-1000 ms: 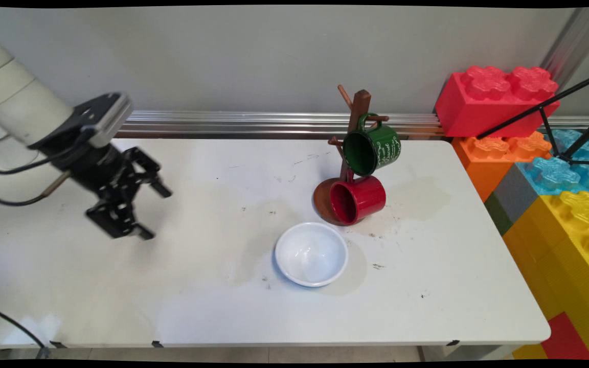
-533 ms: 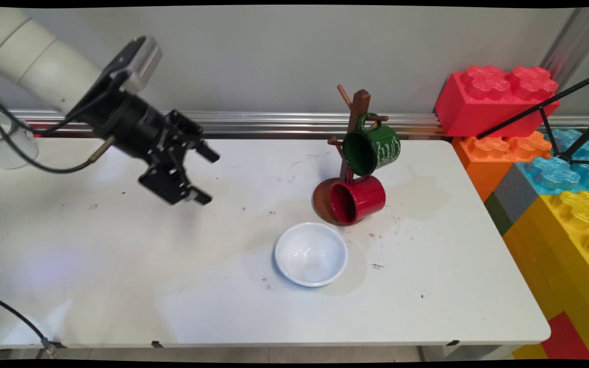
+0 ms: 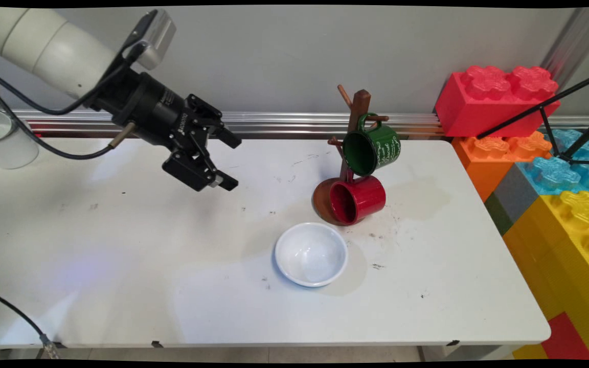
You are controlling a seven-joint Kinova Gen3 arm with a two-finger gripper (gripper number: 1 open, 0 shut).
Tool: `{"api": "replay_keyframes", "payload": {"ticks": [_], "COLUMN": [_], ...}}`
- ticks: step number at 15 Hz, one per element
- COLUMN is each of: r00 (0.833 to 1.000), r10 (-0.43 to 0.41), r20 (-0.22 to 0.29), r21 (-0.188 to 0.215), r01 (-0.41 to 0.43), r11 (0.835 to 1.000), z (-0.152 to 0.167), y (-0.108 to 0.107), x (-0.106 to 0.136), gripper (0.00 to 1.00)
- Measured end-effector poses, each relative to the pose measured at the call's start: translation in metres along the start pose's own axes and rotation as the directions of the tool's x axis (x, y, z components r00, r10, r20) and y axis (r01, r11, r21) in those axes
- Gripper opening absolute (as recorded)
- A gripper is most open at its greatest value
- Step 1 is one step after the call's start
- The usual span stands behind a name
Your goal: Pick up the green mug from the rack
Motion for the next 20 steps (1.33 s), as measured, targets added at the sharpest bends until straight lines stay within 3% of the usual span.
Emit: {"api": "replay_keyframes", "payload": {"ticks": [4,7,13,20], "r00": [0.999,0.99,0.949,0.898], "r10": [-0.053,-0.14,-0.315,-0.435], "r20": [-0.004,-0.012,-0.018,-0.066], "r21": [0.009,0.019,0.05,0.067], "r01": [0.053,0.141,0.316,0.439], "r11": [0.999,0.99,0.947,0.896], "z": [0.008,0.021,0.057,0.109], "y": [0.004,0.011,0.026,0.033], "x": [0.018,0.046,0.091,0.116], "gripper": [1.0,1.0,1.0,1.0]}}
